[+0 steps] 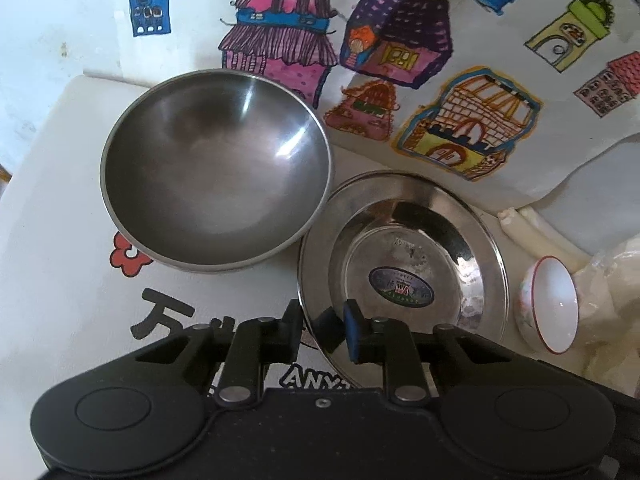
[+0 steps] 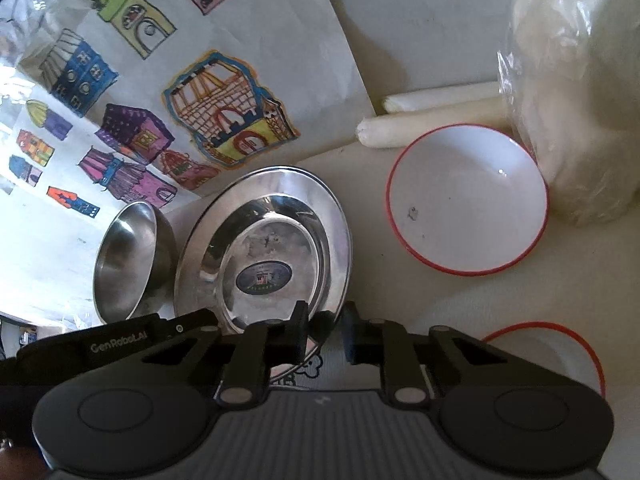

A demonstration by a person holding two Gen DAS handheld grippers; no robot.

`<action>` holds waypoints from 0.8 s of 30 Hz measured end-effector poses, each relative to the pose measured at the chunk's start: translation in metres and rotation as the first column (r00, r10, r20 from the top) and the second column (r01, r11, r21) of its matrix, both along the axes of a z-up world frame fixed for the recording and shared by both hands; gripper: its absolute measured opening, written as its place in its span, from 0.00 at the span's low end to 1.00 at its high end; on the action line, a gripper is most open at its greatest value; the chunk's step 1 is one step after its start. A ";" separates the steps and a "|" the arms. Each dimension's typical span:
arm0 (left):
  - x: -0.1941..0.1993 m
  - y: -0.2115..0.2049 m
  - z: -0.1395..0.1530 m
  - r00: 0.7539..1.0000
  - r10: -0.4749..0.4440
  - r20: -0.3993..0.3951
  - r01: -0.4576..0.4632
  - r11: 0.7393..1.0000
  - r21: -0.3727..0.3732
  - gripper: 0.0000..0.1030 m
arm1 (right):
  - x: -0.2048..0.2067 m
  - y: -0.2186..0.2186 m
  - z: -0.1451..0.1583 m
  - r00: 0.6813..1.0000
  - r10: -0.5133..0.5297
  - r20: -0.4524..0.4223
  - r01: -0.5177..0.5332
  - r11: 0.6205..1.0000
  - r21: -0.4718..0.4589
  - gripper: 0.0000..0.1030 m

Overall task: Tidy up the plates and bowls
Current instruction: 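Close both grippers on the blue-labeled plate rim and lift it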

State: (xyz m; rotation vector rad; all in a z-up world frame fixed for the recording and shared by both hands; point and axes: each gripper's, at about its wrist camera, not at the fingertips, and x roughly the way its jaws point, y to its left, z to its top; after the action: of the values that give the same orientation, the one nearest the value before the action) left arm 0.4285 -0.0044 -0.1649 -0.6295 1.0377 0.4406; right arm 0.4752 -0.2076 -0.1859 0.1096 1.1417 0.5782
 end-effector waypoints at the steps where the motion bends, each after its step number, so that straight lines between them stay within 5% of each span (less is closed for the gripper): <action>1: -0.001 -0.001 0.001 1.000 -0.006 0.003 0.006 1.000 0.001 0.23 | -0.002 -0.001 0.002 1.000 0.006 0.007 -0.006 1.000 0.000 0.19; 24: -0.052 -0.015 0.045 0.990 -0.117 0.085 0.114 0.993 0.037 0.23 | -0.050 -0.029 0.041 0.987 0.037 0.159 -0.042 0.999 0.031 0.19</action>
State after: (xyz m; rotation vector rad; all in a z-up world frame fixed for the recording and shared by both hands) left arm 0.3765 -0.0198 -0.1199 -0.5519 0.9769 0.3256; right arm 0.4249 -0.2369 -0.1453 0.0694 0.9814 0.6312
